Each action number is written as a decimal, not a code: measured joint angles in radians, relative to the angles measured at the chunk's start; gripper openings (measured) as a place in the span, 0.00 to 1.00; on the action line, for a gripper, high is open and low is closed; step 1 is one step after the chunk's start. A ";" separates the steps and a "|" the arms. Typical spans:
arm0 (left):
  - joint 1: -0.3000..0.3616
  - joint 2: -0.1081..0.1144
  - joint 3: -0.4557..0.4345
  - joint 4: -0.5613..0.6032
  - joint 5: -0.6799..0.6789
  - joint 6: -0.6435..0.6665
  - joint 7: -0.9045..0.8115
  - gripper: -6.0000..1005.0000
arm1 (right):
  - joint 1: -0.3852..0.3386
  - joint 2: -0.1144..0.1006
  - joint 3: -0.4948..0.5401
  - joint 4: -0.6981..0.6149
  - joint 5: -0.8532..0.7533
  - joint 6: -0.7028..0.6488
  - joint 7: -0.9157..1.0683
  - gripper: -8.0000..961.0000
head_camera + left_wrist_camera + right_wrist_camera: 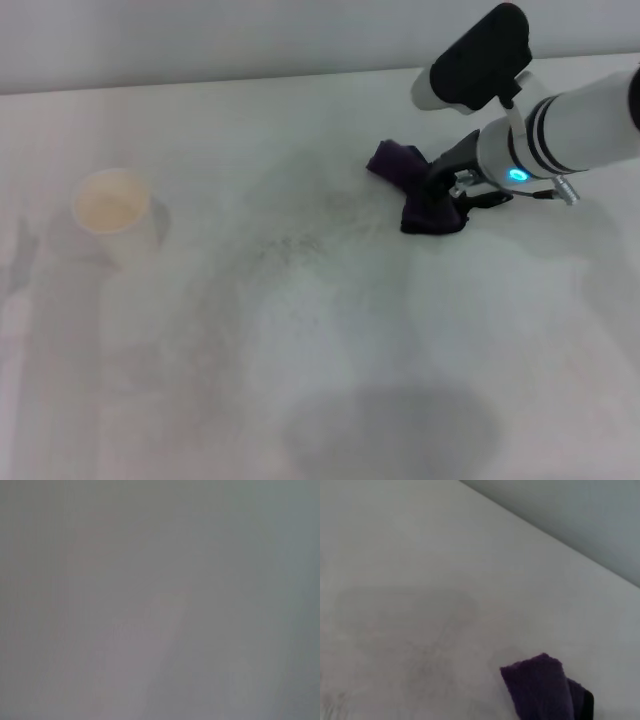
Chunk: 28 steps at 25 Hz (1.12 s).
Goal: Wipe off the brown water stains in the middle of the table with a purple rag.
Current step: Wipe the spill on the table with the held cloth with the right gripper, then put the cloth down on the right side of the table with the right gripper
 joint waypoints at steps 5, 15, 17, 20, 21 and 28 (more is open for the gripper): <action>-0.003 0.000 0.000 0.000 -0.002 0.001 0.000 0.88 | -0.041 0.010 -0.036 -0.095 0.020 0.089 -0.048 0.11; -0.010 0.000 0.000 0.003 -0.004 0.001 0.000 0.88 | 0.011 0.016 -0.270 -0.175 0.110 0.075 -0.045 0.11; -0.009 -0.001 0.000 0.003 -0.004 0.001 0.000 0.88 | 0.027 0.016 -0.284 -0.163 0.123 0.065 -0.046 0.11; -0.007 -0.002 0.000 0.004 -0.004 0.001 0.000 0.88 | 0.031 0.016 -0.271 -0.140 0.126 0.058 -0.045 0.11; -0.006 -0.002 0.000 0.005 -0.004 0.000 0.000 0.88 | 0.028 0.015 -0.256 -0.131 0.127 0.057 -0.044 0.11; -0.010 -0.002 0.000 0.004 -0.004 0.000 0.000 0.88 | -0.015 0.004 -0.065 -0.056 0.071 0.049 -0.048 0.11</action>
